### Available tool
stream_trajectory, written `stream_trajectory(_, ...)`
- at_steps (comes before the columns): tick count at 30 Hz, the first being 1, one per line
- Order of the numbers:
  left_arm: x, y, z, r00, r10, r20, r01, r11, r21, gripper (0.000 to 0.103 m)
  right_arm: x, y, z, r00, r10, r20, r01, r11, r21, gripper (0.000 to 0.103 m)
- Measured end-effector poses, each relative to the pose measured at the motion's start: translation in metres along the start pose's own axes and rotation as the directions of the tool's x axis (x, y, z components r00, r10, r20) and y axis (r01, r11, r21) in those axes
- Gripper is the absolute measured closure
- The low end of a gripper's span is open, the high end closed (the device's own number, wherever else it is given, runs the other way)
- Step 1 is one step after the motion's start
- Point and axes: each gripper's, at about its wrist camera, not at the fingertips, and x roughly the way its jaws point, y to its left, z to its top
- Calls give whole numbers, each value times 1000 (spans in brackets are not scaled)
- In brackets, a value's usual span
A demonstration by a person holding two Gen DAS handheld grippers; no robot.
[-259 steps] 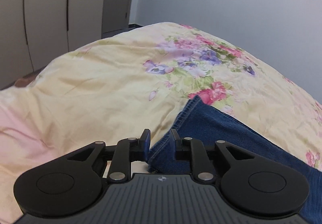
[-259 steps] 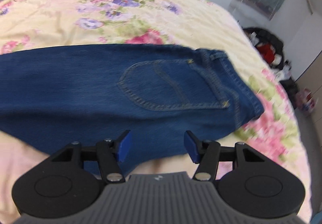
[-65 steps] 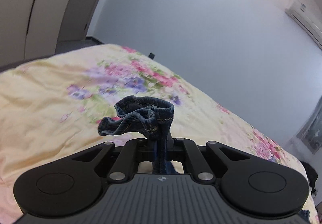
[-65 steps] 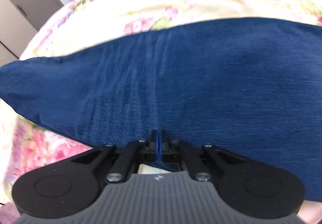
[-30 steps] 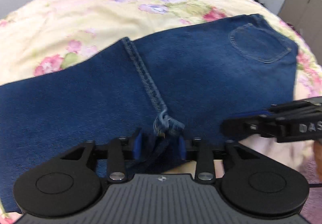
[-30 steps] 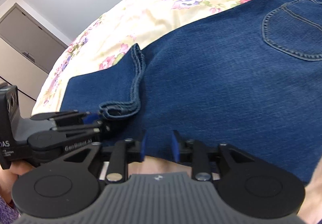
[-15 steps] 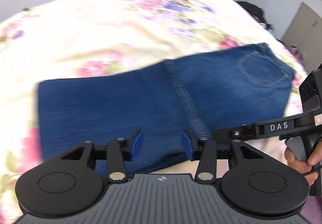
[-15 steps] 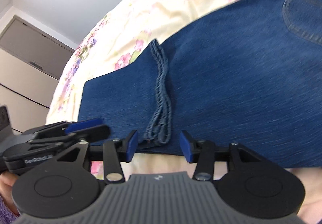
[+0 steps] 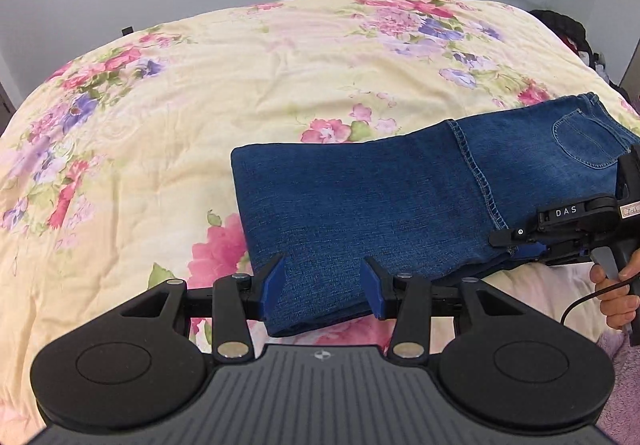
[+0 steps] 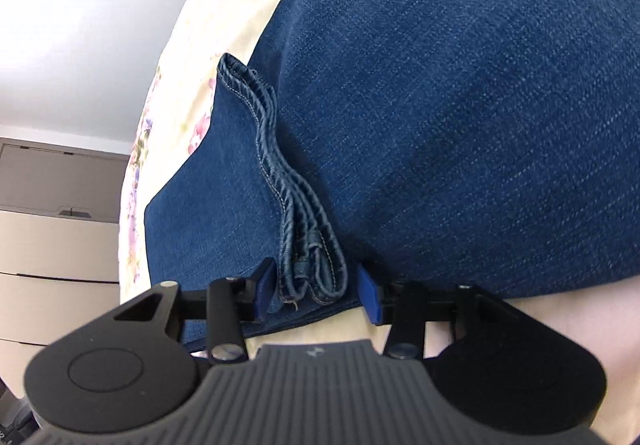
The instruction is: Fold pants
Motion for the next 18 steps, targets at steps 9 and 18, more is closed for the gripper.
stream_trajectory(9,-6,-2,-9,999,41,16,-41,999,17,51,-21,77,-12,992,-55,113,84,960,-267,93)
stream_trajectory(18,-16,1,-5,994,102,37,-101,995,-26,51,-43,153,2,979,-92,183,160,902,-400,94)
